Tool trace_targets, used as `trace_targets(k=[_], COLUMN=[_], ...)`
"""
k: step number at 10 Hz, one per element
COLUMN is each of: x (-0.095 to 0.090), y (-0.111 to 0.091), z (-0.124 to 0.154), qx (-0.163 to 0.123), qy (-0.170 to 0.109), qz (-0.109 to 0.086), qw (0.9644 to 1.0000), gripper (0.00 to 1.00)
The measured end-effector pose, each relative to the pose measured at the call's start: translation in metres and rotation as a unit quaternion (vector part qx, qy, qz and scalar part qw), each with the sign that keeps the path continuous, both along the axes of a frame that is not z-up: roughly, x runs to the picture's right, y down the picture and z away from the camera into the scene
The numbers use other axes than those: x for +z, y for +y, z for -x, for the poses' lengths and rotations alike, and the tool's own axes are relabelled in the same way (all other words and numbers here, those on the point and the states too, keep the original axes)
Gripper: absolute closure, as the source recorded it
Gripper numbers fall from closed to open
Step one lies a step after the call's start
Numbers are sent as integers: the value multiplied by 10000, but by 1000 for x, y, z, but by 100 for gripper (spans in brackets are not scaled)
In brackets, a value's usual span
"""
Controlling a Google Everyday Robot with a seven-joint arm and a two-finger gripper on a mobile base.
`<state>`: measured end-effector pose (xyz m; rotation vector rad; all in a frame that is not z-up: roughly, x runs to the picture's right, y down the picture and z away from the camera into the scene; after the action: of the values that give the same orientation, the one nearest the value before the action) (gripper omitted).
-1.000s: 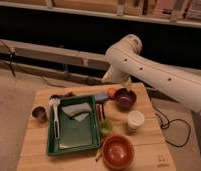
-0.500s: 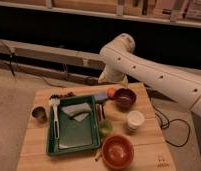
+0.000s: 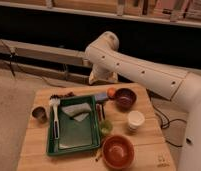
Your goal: Place brush in paper cup
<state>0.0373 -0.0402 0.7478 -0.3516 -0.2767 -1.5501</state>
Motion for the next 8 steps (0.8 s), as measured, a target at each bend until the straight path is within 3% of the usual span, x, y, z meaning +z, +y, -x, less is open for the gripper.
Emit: trace_targets(k=[3, 6, 8], x=[4, 18, 26], y=[-6, -22, -26], z=[11, 62, 80], qx=[-299, -708, -996], qy=[-167, -352, -464], qz=[-21, -43, -57], qw=[9994, 9969, 9939], gripper=[20, 20, 20])
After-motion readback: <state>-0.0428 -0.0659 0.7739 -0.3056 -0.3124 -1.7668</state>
